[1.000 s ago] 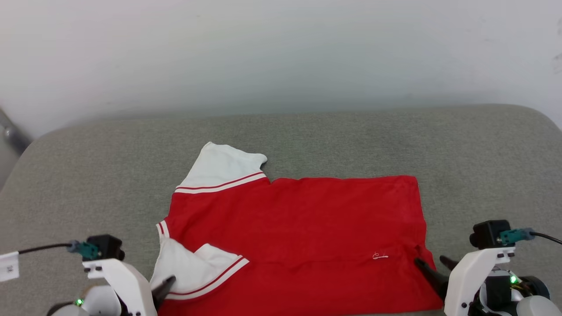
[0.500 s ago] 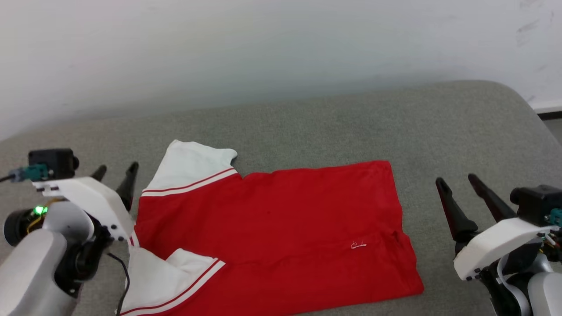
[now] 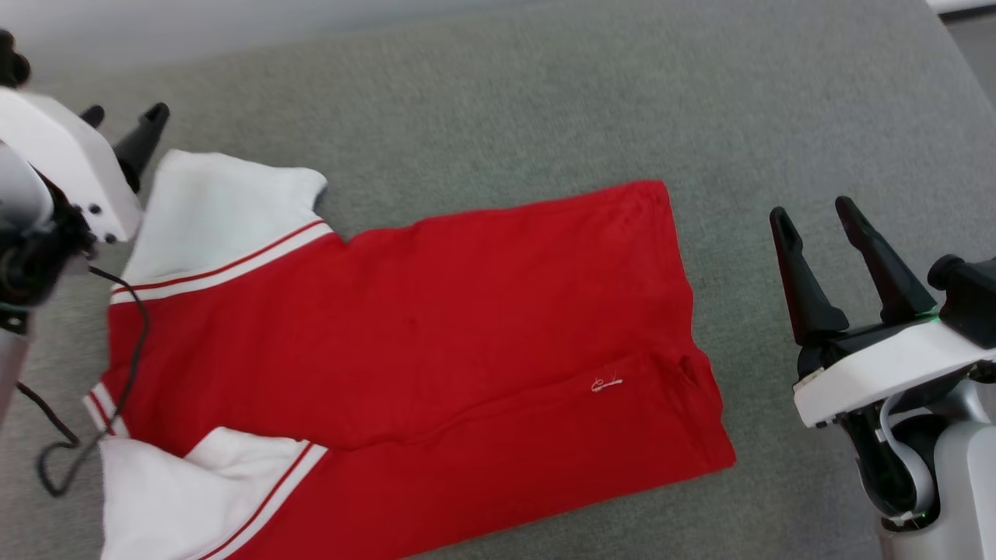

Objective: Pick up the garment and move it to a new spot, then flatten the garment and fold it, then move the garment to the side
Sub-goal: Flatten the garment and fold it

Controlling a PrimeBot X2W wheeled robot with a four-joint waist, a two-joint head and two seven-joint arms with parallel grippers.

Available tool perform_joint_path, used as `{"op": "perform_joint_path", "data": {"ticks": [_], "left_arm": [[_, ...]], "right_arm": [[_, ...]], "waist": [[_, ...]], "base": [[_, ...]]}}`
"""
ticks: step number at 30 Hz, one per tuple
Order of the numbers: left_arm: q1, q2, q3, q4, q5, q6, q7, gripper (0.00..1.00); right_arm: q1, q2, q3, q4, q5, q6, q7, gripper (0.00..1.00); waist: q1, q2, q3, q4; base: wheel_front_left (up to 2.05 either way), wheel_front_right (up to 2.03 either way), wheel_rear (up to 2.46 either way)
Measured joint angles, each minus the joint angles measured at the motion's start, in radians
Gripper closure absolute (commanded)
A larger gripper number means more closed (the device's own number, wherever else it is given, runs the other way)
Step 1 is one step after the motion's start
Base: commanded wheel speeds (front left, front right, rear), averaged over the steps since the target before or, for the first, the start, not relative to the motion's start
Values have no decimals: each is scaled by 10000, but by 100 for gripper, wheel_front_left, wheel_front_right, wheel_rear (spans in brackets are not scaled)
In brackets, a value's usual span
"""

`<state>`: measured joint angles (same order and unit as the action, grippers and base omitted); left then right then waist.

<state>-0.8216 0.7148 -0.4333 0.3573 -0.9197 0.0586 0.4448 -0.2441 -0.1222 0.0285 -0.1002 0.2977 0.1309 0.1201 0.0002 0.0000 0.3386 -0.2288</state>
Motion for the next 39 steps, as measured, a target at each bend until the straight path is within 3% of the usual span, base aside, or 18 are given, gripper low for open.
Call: {"op": "perform_joint_path", "data": {"ticks": [4,9,16,17,18,19,24,31,39], "left_arm": [[-743,383,-146,420,-476,-142,1862,0],[-1089,867,-234,740,-832,169,3572,0],[-1090,1465,-192,844,-1011,704,4606,0],[-1081,1505,-155,826,-1108,780,4709,16],[-1065,1503,-125,807,-1208,865,4824,75],[-1058,1534,-100,763,-1260,930,4924,100],[-848,1511,92,558,-1503,1151,4926,100],[-796,1149,61,558,-1442,938,4286,100],[-1197,270,-301,708,-1035,222,3358,100]], "right_arm": [[-86,182,111,21,-15,0,-109,0],[-211,284,257,52,10,0,-217,0],[-228,368,347,207,211,0,-290,0],[-230,370,345,234,238,0,-288,0],[-244,376,353,263,284,0,-286,0],[-265,376,357,284,303,0,-286,0],[-404,301,339,284,581,0,-75,0],[-1063,-69,382,433,1335,0,894,0],[-2896,-863,385,2222,2222,0,5137,0]], "waist": [[0,0,661,-381],[0,0,1119,-800],[-1,0,1762,-1324],[-1,0,1832,-1373],[-2,0,1897,-1409],[-1,0,1949,-1439],[-2,0,2087,-1445],[-1,0,1966,-1148],[0,0,1592,-350]], "base": [[0,0,0],[0,0,0],[0,0,0],[0,0,0],[0,0,0],[0,0,0],[0,0,0],[0,0,0],[0,0,0]]}}
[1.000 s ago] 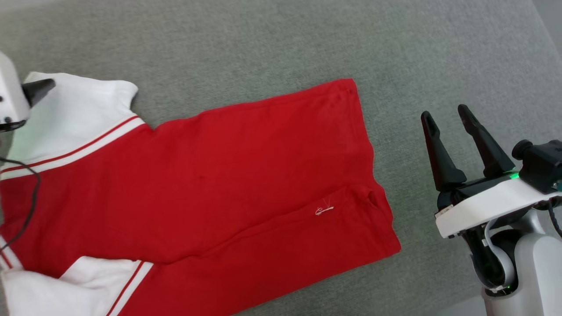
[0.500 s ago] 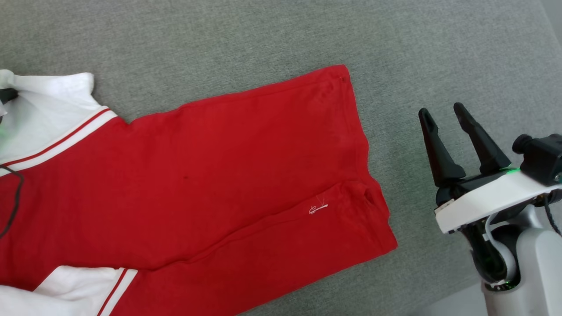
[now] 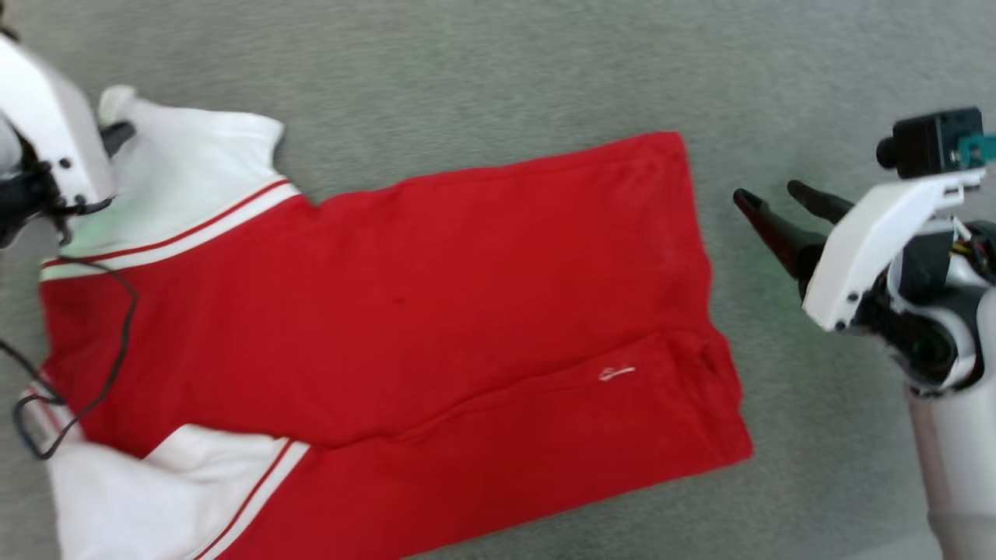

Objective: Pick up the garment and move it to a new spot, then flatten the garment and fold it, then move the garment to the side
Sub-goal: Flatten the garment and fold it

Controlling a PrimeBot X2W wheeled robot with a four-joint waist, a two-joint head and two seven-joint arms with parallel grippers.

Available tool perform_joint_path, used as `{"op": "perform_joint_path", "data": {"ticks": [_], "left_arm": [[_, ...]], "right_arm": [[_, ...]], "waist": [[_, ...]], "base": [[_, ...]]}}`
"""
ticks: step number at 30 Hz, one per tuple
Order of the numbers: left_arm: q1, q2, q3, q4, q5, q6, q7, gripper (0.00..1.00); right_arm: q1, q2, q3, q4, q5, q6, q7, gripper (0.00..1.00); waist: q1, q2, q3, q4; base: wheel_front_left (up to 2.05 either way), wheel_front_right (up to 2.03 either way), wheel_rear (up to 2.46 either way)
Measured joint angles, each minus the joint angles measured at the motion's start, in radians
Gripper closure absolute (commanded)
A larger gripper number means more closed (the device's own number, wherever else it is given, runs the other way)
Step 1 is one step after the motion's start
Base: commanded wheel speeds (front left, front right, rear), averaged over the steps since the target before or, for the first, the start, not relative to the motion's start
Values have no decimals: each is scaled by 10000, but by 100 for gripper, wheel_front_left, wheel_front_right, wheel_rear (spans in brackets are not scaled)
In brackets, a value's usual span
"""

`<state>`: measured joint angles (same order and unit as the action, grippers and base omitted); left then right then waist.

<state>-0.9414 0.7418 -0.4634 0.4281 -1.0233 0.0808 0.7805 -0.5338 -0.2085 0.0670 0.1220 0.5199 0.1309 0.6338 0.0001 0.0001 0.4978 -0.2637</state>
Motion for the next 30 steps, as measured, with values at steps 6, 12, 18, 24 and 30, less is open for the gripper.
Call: {"op": "perform_joint_path", "data": {"ticks": [6,12,18,24,30], "left_arm": [[-564,-533,-318,-130,324,-491,-443,100],[-918,-708,-508,-244,531,-855,-715,100],[-930,-911,-637,-117,596,-1014,-894,100],[-930,-999,-663,42,583,-1164,-1080,100],[-769,-1172,-591,276,474,-1404,-1655,100]], "right_arm": [[-1093,-88,-44,882,-155,0,1824,0],[-2053,48,23,2031,-614,2,2353,0],[-2630,182,69,3066,-832,0,2922,90],[-2803,228,314,3396,-777,0,3097,100],[-2753,27,529,3306,-598,0,2757,100]], "waist": [[-1,0,-112,894],[0,0,117,1532],[-2,0,201,1764],[-1,0,109,1810],[-1,0,-291,1876]], "base": [[0,0,0],[0,0,0],[0,0,0],[0,0,0],[0,0,0]]}}
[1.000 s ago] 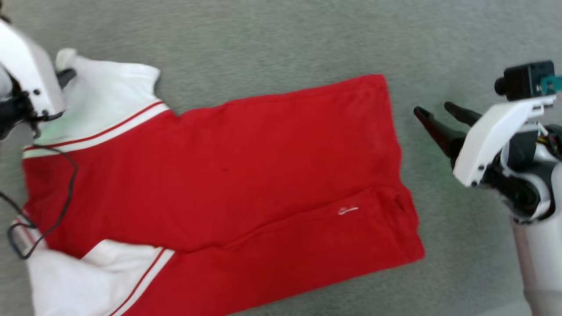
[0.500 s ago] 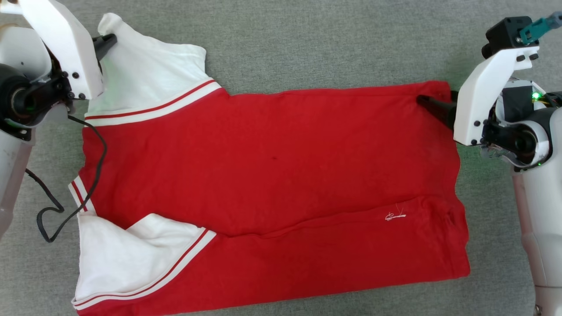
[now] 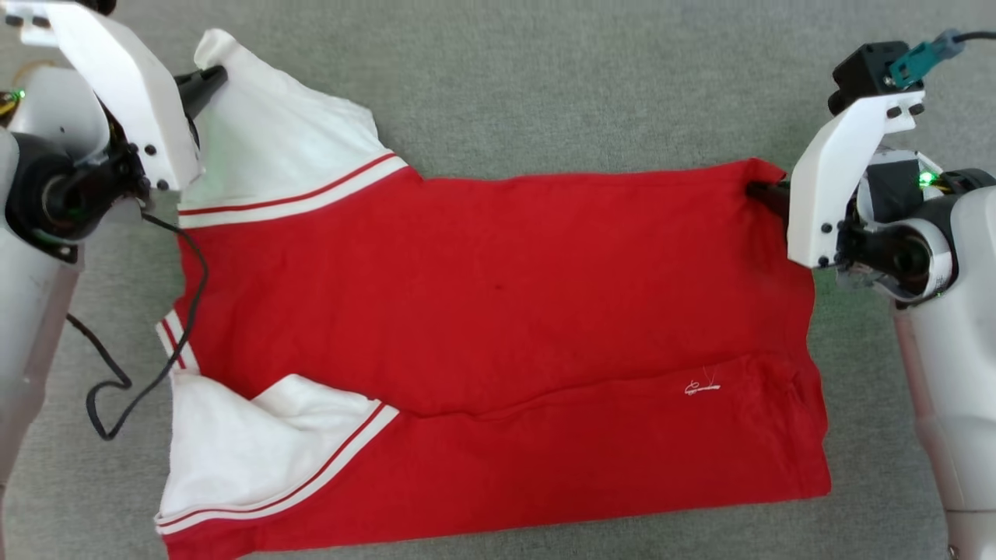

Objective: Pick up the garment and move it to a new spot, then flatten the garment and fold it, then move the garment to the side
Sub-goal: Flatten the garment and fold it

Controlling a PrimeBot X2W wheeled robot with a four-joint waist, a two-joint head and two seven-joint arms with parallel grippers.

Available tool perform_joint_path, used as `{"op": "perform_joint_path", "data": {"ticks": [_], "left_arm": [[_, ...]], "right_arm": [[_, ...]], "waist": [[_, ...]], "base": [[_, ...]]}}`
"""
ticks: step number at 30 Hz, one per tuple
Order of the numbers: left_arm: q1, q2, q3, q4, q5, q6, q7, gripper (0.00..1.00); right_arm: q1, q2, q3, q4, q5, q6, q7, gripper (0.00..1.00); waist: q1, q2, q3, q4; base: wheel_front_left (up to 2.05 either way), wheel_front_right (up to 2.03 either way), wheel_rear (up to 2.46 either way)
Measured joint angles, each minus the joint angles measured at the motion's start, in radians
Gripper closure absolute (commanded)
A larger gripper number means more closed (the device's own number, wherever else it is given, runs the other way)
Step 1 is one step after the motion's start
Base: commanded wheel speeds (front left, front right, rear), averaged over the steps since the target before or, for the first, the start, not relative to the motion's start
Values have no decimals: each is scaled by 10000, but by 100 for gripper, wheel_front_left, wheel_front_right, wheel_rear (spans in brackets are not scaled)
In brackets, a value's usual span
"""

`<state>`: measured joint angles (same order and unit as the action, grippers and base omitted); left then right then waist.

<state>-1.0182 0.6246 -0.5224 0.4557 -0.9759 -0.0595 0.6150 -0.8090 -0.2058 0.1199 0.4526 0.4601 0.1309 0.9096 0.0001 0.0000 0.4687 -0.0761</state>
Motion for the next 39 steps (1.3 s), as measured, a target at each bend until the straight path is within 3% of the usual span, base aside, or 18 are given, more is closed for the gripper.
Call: {"op": "perform_joint_path", "data": {"ticks": [6,13,21,28,29,30,31,32,33,39], "left_arm": [[1042,-59,186,-46,-360,-197,-823,100],[3434,176,698,-748,-1089,-180,-1850,100],[6855,291,1246,-2148,-1977,387,-2943,100],[9111,61,1296,-2918,-2520,917,-3369,100],[9260,-27,1198,-2917,-2512,970,-3382,100],[9363,-121,1120,-2909,-2510,1011,-3409,98],[9426,-203,1037,-2882,-2512,1047,-3402,69],[9493,-303,984,-2847,-2506,1049,-3409,22],[9532,-416,905,-2782,-2466,1051,-3488,0],[9575,-591,817,-2665,-1755,1168,-4447,0]], "right_arm": [[951,-460,-40,-734,280,0,-345,100],[2956,-639,-522,-1676,504,0,-447,100],[5182,-355,-1210,-2339,637,0,-786,100],[6305,-125,-1486,-2243,523,2,-1674,98],[6369,-105,-1496,-2153,518,0,-1904,60],[6450,-107,-1484,-2050,470,2,-2161,13],[6507,-77,-1521,-1894,445,2,-2462,0],[6543,-23,-1532,-1733,468,2,-2646,0],[6601,-6,-1480,-1555,477,0,-2811,0],[7085,-36,-1183,-1346,838,0,-3714,0]], "waist": [[0,0,-879,143],[-1,0,-2193,363],[-2,0,-3505,584],[-4,0,-3838,714],[-3,0,-3829,720],[-3,0,-3827,722],[-3,0,-3826,725],[-3,0,-3829,722],[-3,0,-3838,717],[-3,0,-4033,663]], "base": [[0,0,0],[0,0,0],[0,0,0],[0,0,0],[0,0,0],[0,0,0],[0,0,0],[0,0,0],[0,0,0],[0,0,0]]}}
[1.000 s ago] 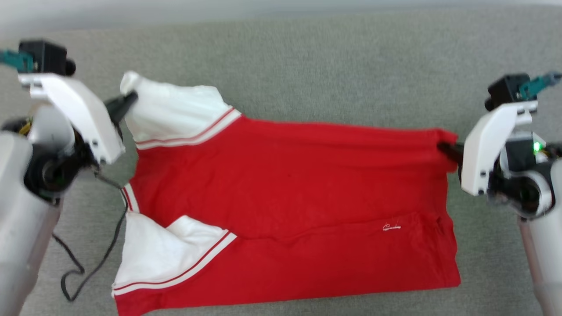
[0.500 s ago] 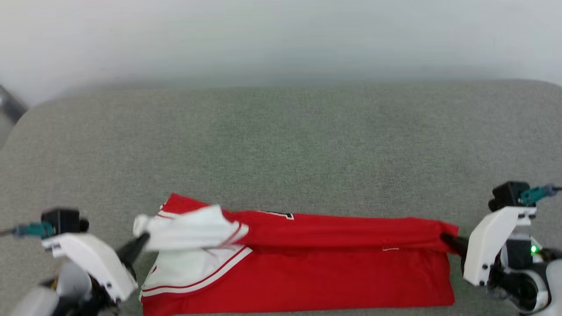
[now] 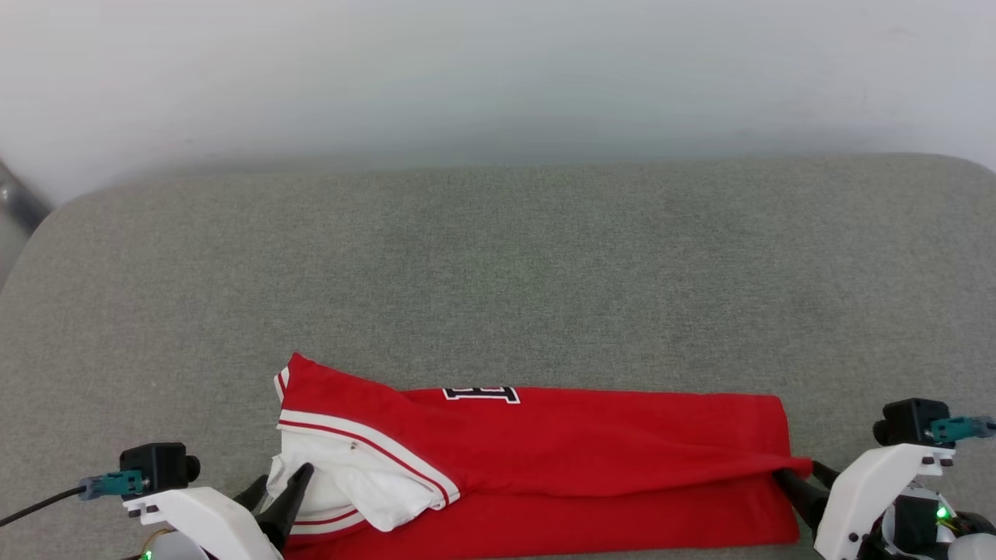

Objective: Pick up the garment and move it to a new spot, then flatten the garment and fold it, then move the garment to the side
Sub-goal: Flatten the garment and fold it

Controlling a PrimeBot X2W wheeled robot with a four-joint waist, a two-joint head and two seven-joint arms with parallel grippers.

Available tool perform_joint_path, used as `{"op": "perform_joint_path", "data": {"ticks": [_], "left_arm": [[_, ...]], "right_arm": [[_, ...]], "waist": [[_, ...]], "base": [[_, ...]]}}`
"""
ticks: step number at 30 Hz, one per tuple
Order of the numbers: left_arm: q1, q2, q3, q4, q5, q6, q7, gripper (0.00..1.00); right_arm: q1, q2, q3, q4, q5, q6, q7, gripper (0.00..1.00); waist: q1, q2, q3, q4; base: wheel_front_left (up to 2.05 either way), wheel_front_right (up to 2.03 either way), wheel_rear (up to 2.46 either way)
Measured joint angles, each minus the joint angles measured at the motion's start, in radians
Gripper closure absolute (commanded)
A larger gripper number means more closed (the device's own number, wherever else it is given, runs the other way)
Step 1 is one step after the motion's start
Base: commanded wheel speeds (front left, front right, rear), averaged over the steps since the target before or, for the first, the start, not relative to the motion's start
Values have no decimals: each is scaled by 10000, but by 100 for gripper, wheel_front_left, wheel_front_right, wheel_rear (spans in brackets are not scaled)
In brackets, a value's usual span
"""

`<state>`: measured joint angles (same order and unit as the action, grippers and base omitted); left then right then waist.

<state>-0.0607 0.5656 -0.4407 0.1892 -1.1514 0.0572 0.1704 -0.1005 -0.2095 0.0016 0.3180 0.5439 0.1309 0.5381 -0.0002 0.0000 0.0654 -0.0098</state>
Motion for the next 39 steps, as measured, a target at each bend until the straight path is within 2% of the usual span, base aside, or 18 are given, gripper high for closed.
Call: {"op": "perform_joint_path", "data": {"ticks": [3,7,8,14,20,25,32,39], "left_arm": [[148,96,98,-261,535,291,-700,0],[207,199,280,-823,1306,899,-1647,0],[263,184,263,-1208,1827,1254,-2155,0],[97,-77,127,-1812,3012,1772,-3407,0],[-169,-433,-15,-1988,4061,1806,-4148,0],[-293,-803,44,-2222,4753,1791,-4289,0],[-615,-1229,109,-2290,5258,1536,-4305,0],[-934,-1588,226,-2021,5515,1187,-4307,0]], "right_arm": [[289,-234,4,-516,123,0,-303,0],[592,-493,-322,-1482,111,0,-378,0],[778,-552,-826,-2100,10,0,-17,0],[818,-366,-2098,-3116,-508,0,1684,0],[806,128,-2859,-3614,-1200,0,3503,0],[715,554,-2995,-3382,-1567,0,4357,0],[-19,1104,-3060,-2096,-1789,0,4541,0],[-688,1156,-3143,-594,-2084,0,4483,0]], "waist": [[0,0,-181,-72],[0,0,-482,-162],[0,0,-695,-216],[2,0,-859,-131],[2,0,-872,256],[2,0,-734,623],[3,0,-138,1088],[3,0,444,1566]], "base": [[0,0,0],[0,0,0],[0,0,0],[0,0,0],[0,0,0],[0,0,0],[0,0,0],[0,0,0]]}}
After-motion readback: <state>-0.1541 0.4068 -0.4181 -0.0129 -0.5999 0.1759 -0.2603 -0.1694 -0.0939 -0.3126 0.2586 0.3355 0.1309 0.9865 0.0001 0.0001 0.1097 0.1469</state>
